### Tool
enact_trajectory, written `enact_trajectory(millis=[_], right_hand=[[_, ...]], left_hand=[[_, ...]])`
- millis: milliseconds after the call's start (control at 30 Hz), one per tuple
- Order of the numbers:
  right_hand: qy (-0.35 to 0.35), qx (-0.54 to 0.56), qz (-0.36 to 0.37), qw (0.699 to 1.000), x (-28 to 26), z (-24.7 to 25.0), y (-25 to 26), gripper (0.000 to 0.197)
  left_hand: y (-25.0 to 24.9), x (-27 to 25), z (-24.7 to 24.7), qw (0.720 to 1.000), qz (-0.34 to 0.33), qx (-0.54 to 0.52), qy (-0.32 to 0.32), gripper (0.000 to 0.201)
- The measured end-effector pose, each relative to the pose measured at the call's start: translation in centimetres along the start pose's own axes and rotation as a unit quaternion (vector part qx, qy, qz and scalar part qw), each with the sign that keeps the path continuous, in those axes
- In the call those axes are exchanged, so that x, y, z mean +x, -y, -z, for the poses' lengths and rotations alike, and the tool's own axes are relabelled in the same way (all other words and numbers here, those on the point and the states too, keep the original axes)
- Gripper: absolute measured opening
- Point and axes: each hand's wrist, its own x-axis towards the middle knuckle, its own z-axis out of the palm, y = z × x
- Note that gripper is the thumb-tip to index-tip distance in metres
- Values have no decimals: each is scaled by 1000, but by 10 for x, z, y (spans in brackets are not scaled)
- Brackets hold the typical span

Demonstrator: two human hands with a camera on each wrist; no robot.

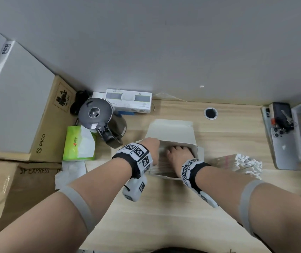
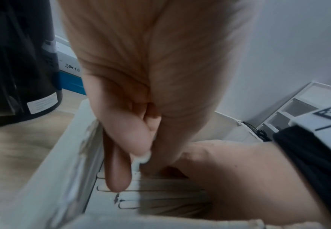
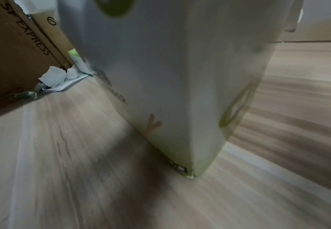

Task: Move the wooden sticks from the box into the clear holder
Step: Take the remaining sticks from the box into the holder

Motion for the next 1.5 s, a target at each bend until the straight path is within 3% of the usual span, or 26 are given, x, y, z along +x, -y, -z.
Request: enact_trajectory(millis=[367,567,800,900,1133,1300,1500], right_hand=[[38,22,5,999,-2,10,1,84],[23,39,-7,999,-7,10,3,71],[-16,33,15,999,-8,13,2,52],[-11,48,15,999,-9,17,1,39],[-6,40,29,999,-12,19,2,37],[-3,26,29,999,-10,15,2,50],[-8,12,32,999,-6,17,1,31]], left_hand=[[-3,-8,1,998,17,-63,3,32],[2,-9,-3,985,41,-169,-7,24],[10,-18,0,949,24,-294,-114,20],[15,-17,0,937,30,-329,-116,20],[18,-14,-1,927,29,-357,-112,16],[17,-13,0,926,26,-360,-114,17],[17,-13,0,926,27,-359,-114,17]])
